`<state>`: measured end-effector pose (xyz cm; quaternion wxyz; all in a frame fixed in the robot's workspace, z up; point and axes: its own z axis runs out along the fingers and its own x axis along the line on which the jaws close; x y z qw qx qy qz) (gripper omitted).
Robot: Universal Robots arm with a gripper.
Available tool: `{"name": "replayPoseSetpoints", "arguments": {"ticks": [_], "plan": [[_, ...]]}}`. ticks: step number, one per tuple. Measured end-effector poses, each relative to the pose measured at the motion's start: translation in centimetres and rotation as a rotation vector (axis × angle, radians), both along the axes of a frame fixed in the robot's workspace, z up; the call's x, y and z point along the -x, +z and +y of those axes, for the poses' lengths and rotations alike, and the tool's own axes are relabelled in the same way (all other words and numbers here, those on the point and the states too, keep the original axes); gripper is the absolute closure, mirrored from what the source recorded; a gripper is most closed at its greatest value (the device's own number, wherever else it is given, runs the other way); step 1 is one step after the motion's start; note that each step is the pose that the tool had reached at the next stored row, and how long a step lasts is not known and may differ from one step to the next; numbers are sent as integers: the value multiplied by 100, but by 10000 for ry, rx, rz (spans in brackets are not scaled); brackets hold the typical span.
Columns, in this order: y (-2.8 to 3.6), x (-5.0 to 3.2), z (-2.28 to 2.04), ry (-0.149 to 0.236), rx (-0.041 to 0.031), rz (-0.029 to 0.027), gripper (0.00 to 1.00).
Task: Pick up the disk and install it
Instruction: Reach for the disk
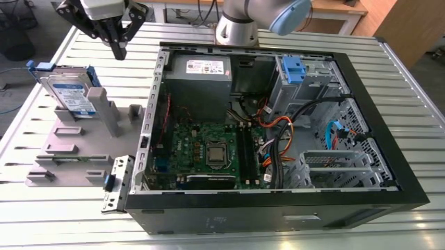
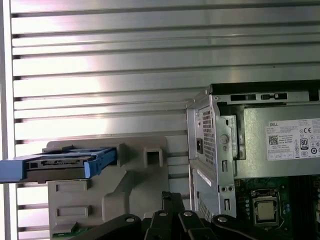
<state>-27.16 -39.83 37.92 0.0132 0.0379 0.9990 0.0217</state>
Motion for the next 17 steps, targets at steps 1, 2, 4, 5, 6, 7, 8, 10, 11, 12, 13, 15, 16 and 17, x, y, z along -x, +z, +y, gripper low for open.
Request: {"name": "replayPoseSetpoints", "arguments": {"ticks": [1,2,4,5,6,7,8,10,11,12,13,15,16,17], "plan": [[-1,24,1,0,1,1,89],[-4,44,2,1,0,0,89],[-7,85,3,1,0,0,89],[-9,105,4,1,0,0,89],[-11,126,4,1,-1,0,89],[-13,146,5,0,0,0,89],[-15,166,5,0,0,0,89],[-18,200,5,0,0,0,89],[-18,211,6,0,0,0,89],[-19,217,6,0,0,0,89],[-19,218,6,1,0,0,89],[-19,223,6,0,0,0,89],[-19,223,6,0,0,1,89],[-19,224,6,0,0,0,89]]}}
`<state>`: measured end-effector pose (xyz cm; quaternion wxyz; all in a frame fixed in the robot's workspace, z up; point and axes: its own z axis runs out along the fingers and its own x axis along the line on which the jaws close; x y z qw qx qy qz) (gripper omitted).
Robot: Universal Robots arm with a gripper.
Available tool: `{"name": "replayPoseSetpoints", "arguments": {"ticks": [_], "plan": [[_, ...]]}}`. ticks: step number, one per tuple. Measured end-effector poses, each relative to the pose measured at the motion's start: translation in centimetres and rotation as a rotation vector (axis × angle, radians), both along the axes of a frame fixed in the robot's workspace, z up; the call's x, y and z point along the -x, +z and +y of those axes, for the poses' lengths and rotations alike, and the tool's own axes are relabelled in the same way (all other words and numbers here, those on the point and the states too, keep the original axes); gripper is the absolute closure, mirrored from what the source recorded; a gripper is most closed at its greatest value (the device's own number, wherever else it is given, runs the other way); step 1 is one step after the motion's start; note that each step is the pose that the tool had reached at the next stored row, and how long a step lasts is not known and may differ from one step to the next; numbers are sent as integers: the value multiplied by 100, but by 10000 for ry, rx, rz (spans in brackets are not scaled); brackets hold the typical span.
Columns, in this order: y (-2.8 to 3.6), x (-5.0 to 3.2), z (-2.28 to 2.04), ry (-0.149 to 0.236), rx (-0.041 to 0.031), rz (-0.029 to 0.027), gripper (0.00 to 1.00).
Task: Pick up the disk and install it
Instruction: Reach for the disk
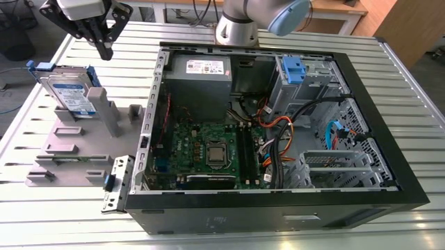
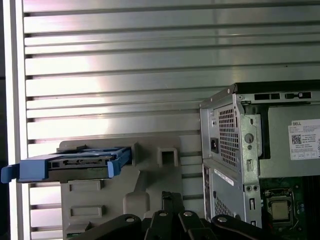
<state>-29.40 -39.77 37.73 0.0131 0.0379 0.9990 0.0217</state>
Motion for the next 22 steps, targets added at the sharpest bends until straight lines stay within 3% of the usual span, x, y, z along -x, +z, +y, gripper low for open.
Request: {"name": "replayPoseSetpoints", "arguments": {"ticks": [22], "plan": [[-23,164,0,0,0,0,89]]}}
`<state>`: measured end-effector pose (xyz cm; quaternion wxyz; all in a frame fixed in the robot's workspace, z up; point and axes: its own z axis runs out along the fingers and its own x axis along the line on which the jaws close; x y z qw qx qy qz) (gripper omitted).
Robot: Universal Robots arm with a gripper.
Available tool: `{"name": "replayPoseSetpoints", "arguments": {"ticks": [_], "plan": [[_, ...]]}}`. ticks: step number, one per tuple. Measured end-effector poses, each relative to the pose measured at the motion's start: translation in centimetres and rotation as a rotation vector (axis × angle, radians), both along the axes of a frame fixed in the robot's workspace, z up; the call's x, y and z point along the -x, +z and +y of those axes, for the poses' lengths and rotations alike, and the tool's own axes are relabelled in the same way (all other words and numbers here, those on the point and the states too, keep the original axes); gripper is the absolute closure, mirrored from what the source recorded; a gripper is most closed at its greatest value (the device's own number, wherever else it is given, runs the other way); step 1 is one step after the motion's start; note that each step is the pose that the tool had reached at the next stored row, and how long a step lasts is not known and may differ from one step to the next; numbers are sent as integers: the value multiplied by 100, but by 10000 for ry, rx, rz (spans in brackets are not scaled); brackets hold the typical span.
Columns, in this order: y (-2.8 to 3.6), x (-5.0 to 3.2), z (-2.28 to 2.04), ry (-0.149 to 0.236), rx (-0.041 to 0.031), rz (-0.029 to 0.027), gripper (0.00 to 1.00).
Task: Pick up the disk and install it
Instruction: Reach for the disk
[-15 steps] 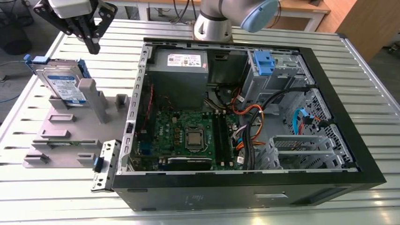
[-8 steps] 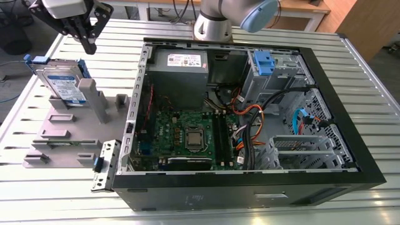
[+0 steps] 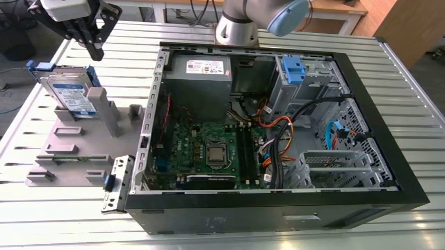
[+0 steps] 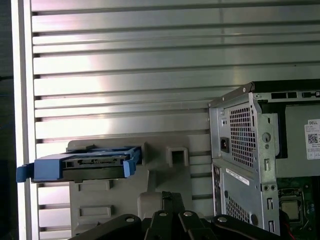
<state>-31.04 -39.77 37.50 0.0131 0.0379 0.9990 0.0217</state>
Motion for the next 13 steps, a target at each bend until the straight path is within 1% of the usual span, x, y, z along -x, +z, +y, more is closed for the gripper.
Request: {"name": "replayPoseSetpoints", "arguments": {"ticks": [10,13], "plan": [[0,3,0,0,0,0,89],[0,34,0,-2,-1,-2,89]]}}
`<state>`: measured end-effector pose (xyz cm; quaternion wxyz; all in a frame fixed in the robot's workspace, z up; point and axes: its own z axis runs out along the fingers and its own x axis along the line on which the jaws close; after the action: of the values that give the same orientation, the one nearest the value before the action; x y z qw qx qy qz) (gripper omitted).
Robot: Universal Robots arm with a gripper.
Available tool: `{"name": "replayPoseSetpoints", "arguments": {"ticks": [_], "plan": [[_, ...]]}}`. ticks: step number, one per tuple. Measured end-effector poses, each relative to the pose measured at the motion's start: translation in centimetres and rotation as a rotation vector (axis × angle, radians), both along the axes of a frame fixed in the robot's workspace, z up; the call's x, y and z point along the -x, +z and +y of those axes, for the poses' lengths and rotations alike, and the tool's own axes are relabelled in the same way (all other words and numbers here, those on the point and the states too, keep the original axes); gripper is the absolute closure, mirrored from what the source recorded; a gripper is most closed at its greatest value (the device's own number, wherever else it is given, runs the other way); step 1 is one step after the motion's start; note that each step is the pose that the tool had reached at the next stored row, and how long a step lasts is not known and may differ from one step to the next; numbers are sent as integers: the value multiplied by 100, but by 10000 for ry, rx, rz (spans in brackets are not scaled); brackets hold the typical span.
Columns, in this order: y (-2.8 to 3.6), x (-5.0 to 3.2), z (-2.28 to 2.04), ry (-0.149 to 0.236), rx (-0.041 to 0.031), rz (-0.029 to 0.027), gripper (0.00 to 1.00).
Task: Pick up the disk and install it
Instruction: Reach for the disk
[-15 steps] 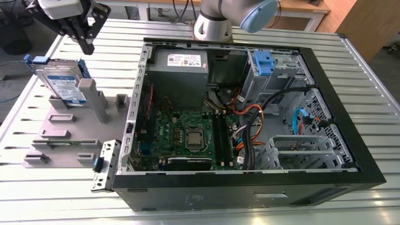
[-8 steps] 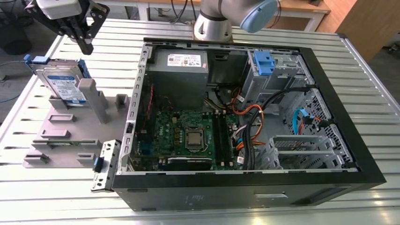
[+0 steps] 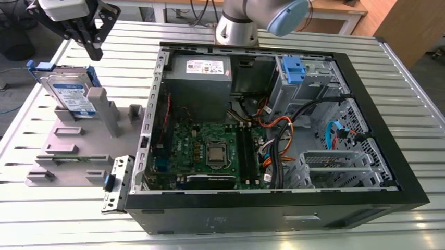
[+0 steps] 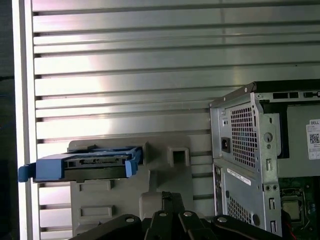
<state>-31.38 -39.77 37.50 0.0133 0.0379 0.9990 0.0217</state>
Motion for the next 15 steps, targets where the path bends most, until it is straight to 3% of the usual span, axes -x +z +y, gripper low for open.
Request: {"name": "replayPoseSetpoints", "arguments": {"ticks": [15], "plan": [[-109,357,36,2,0,-4,89]]}}
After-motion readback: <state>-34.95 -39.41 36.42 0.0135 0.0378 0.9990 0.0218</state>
